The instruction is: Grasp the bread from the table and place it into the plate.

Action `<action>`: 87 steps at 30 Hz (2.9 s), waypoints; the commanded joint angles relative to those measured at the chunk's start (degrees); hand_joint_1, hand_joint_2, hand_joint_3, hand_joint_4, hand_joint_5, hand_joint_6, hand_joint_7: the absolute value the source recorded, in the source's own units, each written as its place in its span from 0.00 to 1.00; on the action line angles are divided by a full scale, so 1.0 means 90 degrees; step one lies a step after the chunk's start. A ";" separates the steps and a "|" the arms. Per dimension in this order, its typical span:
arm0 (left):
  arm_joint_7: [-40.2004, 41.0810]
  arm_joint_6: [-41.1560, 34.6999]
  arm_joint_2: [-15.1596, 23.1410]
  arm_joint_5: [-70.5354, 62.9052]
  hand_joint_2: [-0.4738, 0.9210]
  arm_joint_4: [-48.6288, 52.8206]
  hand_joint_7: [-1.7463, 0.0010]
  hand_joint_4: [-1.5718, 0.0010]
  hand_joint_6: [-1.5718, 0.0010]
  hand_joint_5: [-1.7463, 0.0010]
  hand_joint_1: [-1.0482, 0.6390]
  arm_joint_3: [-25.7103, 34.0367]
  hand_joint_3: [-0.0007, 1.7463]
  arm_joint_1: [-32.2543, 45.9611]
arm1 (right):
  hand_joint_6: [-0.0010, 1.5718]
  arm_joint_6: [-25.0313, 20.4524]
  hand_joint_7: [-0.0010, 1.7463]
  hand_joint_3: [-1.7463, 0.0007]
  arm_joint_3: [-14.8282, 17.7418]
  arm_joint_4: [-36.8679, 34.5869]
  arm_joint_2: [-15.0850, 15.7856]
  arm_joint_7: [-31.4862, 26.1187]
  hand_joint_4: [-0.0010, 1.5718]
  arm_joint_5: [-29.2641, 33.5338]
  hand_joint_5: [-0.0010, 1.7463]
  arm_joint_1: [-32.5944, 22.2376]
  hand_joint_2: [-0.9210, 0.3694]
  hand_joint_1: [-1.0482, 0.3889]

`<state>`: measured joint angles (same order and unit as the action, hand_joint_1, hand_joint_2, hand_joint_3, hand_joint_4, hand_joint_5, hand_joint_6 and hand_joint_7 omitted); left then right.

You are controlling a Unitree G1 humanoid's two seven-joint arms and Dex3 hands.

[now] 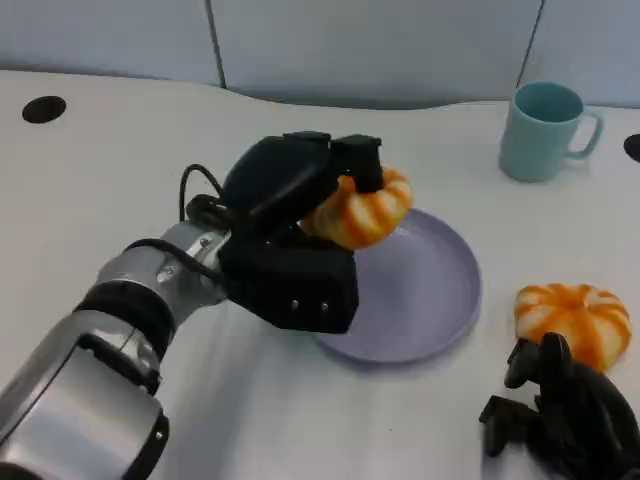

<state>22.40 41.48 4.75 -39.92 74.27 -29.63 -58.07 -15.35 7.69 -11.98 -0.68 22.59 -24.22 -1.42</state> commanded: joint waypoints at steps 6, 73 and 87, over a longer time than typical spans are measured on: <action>-0.0358 -0.0252 -0.0210 -0.0371 0.74 0.0093 0.00 0.38 0.48 0.00 0.43 -0.0460 0.75 -0.0194 | 0.73 -0.0172 0.72 0.72 -0.0028 0.0040 0.0107 -0.0070 0.84 0.0062 0.71 -0.0219 0.00 0.41; -0.6722 -0.3199 -0.0498 0.7522 1.00 -0.4987 0.90 0.60 0.56 0.52 0.23 0.3974 0.15 0.4674 | 0.73 -0.0293 0.72 0.72 -0.0169 0.0422 0.0165 -0.0211 0.80 0.0067 0.75 -0.0392 0.00 0.43; -0.5884 -0.4638 -0.0714 0.7669 1.00 -0.6631 0.27 0.59 0.67 0.09 0.20 0.4149 0.20 0.6117 | 0.72 -0.0505 0.73 0.72 -0.0166 0.0594 0.0127 -0.0372 0.82 0.0005 0.73 -0.0412 0.00 0.42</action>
<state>-31.46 1.37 -2.12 28.58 16.15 6.95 -4.12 -19.25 5.79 -6.99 0.08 19.75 -24.28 -4.10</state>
